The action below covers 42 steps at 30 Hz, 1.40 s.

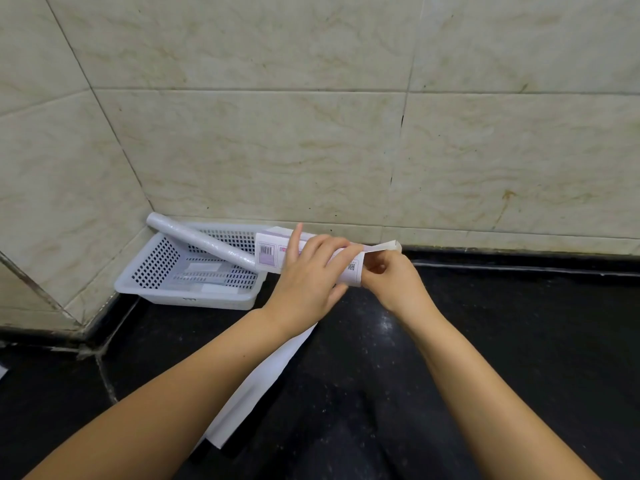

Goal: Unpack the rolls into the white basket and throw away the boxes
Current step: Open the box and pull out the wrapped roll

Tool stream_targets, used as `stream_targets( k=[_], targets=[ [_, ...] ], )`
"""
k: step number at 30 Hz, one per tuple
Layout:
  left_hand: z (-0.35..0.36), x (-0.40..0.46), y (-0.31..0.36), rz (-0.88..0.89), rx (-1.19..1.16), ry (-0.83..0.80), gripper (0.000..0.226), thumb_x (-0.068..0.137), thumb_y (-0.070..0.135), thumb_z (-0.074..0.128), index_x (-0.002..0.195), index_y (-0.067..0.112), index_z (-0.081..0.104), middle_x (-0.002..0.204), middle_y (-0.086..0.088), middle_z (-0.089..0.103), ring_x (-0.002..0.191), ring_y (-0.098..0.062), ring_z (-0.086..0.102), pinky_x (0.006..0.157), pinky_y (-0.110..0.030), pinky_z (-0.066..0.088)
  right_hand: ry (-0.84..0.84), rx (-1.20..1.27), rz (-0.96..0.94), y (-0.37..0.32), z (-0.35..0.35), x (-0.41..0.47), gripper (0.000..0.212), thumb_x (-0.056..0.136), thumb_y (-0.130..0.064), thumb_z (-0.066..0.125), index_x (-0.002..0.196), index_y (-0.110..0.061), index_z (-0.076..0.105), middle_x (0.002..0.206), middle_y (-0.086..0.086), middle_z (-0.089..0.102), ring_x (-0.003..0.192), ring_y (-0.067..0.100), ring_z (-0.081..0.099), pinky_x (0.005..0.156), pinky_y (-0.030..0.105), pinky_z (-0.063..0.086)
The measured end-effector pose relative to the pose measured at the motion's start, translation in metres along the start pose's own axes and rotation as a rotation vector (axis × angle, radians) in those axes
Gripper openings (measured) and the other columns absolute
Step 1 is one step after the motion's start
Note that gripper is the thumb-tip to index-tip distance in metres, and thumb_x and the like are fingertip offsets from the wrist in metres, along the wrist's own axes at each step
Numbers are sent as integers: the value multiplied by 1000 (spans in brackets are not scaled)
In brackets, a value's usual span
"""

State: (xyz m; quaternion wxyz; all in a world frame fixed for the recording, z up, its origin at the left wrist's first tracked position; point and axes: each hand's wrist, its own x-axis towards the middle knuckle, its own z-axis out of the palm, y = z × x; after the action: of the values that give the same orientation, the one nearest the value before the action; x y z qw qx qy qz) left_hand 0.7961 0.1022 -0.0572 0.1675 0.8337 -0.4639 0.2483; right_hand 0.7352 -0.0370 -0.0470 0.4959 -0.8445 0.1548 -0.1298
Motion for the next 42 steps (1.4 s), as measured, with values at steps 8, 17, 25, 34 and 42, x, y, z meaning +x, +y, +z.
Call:
stream_targets(
  k=[8, 17, 25, 34, 42],
  targets=[
    [8, -4, 2, -64, 0, -97, 58, 78, 23, 66, 133, 18, 47, 121, -3, 58, 115, -24, 52, 114, -55, 6, -40, -217, -52, 17, -3, -2, 7, 91, -23, 51, 85, -21, 55, 74, -11, 57, 66, 6, 52, 52, 18, 35],
    [19, -16, -18, -117, -124, -171, 64, 81, 36, 61, 139, 25, 36, 126, 3, 52, 121, -18, 44, 116, -47, 15, 21, -82, 50, 45, -33, 0, 15, 92, -24, 47, 80, -15, 48, 82, 12, 62, 71, 22, 57, 62, 37, 49],
    [38, -22, -2, -178, -119, -133, 61, 80, 36, 61, 136, 24, 39, 122, 4, 54, 116, -18, 46, 106, -37, 23, 15, -6, 88, 64, -25, -1, 13, 92, -25, 54, 84, -15, 49, 91, 3, 60, 71, 12, 58, 51, 16, 46],
    [62, -37, 17, -402, -292, -259, 69, 74, 51, 56, 136, 27, 37, 119, 0, 55, 107, -24, 49, 91, -39, 38, 40, -108, 193, 83, -71, 5, 10, 93, -20, 52, 85, -15, 48, 84, 0, 53, 65, 16, 62, 55, 35, 60],
    [117, -88, 42, -565, -387, -824, 90, 75, 57, 62, 147, 26, 17, 143, -5, 41, 131, -23, 40, 108, -42, 33, 182, 216, 260, 95, -100, 11, 17, 94, -18, 53, 79, -15, 46, 88, 3, 50, 66, 15, 59, 48, 26, 58]
  ],
)
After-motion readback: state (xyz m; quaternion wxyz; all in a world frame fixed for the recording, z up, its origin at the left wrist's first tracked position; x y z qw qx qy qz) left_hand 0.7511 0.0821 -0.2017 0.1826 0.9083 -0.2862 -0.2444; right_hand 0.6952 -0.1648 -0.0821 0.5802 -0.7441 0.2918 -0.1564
